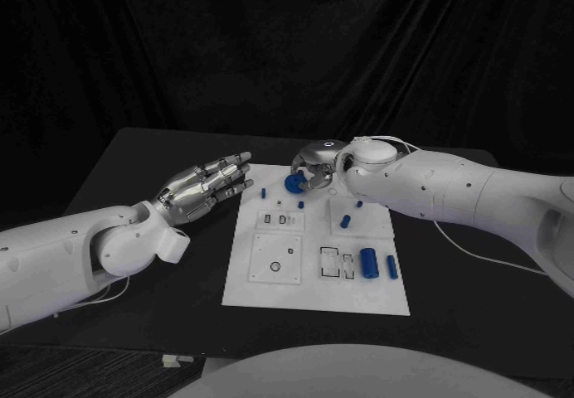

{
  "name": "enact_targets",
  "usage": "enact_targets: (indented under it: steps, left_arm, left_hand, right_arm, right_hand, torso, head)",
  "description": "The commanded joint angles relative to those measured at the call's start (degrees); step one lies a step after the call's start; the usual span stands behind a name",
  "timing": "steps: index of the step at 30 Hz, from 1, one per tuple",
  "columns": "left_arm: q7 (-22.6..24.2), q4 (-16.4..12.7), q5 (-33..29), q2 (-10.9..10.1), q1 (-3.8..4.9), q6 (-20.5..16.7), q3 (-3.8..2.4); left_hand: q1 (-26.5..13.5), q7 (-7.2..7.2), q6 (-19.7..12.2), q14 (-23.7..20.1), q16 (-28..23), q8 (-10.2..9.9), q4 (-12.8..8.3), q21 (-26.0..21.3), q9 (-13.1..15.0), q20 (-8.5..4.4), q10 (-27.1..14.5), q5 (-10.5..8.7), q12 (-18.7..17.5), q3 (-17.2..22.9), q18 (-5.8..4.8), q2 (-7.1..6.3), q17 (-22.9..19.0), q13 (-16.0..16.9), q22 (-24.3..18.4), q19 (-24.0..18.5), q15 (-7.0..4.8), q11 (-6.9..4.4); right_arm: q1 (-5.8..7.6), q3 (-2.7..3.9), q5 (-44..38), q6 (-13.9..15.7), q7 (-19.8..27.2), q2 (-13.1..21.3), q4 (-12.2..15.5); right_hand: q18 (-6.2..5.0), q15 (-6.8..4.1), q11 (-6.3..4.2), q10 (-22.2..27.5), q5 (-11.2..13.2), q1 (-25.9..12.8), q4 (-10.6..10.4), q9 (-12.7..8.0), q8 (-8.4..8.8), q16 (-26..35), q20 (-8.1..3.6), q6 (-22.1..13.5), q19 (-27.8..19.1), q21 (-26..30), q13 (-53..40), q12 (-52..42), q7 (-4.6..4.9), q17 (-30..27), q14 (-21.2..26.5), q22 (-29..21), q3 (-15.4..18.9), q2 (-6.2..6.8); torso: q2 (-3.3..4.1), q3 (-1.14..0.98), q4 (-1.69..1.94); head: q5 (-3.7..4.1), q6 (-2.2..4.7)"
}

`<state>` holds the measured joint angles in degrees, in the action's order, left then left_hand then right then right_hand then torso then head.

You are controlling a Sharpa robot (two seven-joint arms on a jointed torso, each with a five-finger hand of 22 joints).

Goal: Assemble the parts on the task board

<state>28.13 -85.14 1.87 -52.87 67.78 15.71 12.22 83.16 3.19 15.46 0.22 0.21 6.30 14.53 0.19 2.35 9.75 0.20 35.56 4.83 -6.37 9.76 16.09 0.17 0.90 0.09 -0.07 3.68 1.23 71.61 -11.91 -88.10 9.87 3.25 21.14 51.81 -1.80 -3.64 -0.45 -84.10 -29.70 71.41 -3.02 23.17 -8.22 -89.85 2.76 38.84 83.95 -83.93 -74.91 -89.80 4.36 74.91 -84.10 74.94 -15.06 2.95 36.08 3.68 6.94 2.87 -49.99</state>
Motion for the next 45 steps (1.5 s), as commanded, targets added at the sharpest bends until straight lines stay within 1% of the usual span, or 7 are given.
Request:
enact_targets:
  steps: [1,6,11,26,30,34,45]
  left_arm:
    - [0.4,-0.1,0.0,0.1,-0.03,0.8,-0.05]
    - [0.3,-0.2,0.0,0.0,-0.03,0.8,-0.05]
    - [0.2,-0.2,0.0,0.0,-0.03,0.8,-0.05]
    - [0.1,-0.2,0.0,0.0,-0.03,1.1,-0.05]
    - [0.1,-0.1,0.0,0.0,-0.03,1.2,-0.05]
    - [0.0,-0.1,0.0,0.0,-0.04,1.3,-0.05]
    - [0.0,0.0,0.0,-0.1,-0.06,1.4,-0.05]
  left_hand:
    - [0.2,0.13,-0.1,-0.2,0.0,0.2,-0.1,-0.2,0.0,0.36,0.1,0.39,0.3,0.3,0.3,0.16,-0.1,0.1,-0.1,0.1,0.33,0.34]
    - [0.2,0.13,-0.1,-0.2,0.0,0.2,-0.1,-0.2,0.0,0.36,0.1,0.39,0.3,0.3,0.3,0.16,-0.1,0.1,-0.1,0.1,0.33,0.34]
    - [0.2,0.13,-0.1,-0.2,0.0,0.2,-0.1,-0.2,0.0,0.36,0.1,0.39,0.3,0.3,0.3,0.16,-0.1,0.1,-0.1,0.1,0.33,0.34]
    - [0.2,0.12,-0.1,-0.2,0.0,0.3,-0.2,-0.2,0.0,0.38,0.1,0.39,0.4,0.6,0.3,0.22,-0.1,0.1,-0.1,0.1,0.36,0.32]
    - [0.2,0.12,-0.1,-0.2,0.0,0.3,-0.2,-0.2,0.0,0.38,0.1,0.39,0.4,0.6,0.3,0.22,-0.1,0.1,-0.1,0.1,0.36,0.32]
    - [0.2,0.12,-0.1,-0.2,0.0,0.3,-0.2,-0.2,0.0,0.38,0.1,0.39,0.4,0.6,0.3,0.22,-0.1,0.1,-0.1,0.1,0.36,0.32]
    - [0.2,0.16,-0.1,-0.2,0.0,0.3,-0.2,-0.2,0.0,0.39,0.1,0.39,0.4,0.8,0.31,0.26,-0.1,0.1,-0.1,0.1,0.34,0.35]
  right_arm:
    - [-0.04,0.06,-0.1,-0.6,-2.0,0.0,-0.1]
    - [-0.05,0.06,-0.1,-0.7,-2.0,-0.1,-0.1]
    - [-0.05,0.06,-0.1,-0.6,-2.1,-0.1,-0.1]
    - [-0.04,0.06,-0.1,-0.9,-1.3,0.4,0.4]
    - [-0.07,0.06,-0.1,-1.4,-0.8,1.0,1.2]
    - [-0.14,0.05,-0.1,-1.7,-0.6,1.7,2.1]
    - [-0.33,0.05,-0.1,-3.0,-0.7,3.3,2.9]
  right_hand:
    - [0.05,0.0,-0.07,-5.9,0.0,-0.4,0.0,-0.9,1.11,-0.2,0.09,-1.1,2.3,0.4,-15.1,-0.2,-0.12,15.1,-5.9,12.8,-0.6,0.32]
    - [-0.11,-0.31,-0.46,-5.9,0.9,-0.5,0.1,-3.0,3.14,-0.2,-0.19,-3.5,1.9,1.1,-15.1,-0.2,-0.59,15.1,-5.9,12.5,-0.9,0.37]
    - [-0.22,-0.35,-0.49,-5.9,0.8,-0.4,0.1,-3.9,3.6,-0.2,-0.24,-4.5,1.7,1.5,-15.1,-0.2,-0.58,15.1,-5.9,12.4,-1.2,0.16]
    - [-0.46,-0.49,-0.71,-5.9,-0.1,-0.5,-0.1,-4.6,3.37,-0.2,-0.37,-1.9,1.1,2.5,-15.1,-0.2,-0.9,15.1,-5.9,12.1,-2.7,-1.49]
    - [-0.51,-0.58,-0.84,-5.9,-1.6,-0.3,0.4,-5.2,3.53,-0.2,-0.47,-1.5,0.9,2.8,-15.1,-0.2,-1.05,15.1,-5.9,12.0,-3.7,-1.63]
    - [-0.56,-0.64,-0.9,-5.9,-5.1,-0.4,0.9,-6.2,3.86,-0.2,-0.54,-1.2,0.7,3.0,-15.1,-0.2,-1.07,15.1,-5.9,12.0,-5.2,-1.45]
    - [-0.62,-0.37,-0.55,-5.9,-6.1,-2.1,0.4,-6.9,3.69,-0.2,-0.37,-0.1,0.4,3.4,-15.1,-0.2,-0.62,15.1,-5.9,11.9,-5.6,-0.84]
  torso:
    - [0.01,0.0,0.01]
    - [0.01,0.0,0.0]
    - [0.0,0.0,0.0]
    - [0.0,0.0,-0.02]
    - [-0.01,-0.02,-0.02]
    - [0.01,-0.02,-0.02]
    - [-0.02,-0.01,-0.01]
  head:
    - [0.0,-0.01]
    - [-0.02,-0.01]
    - [0.03,-0.01]
    - [0.05,-0.01]
    - [0.03,-0.01]
    - [0.03,-0.01]
    - [-0.09,-0.01]
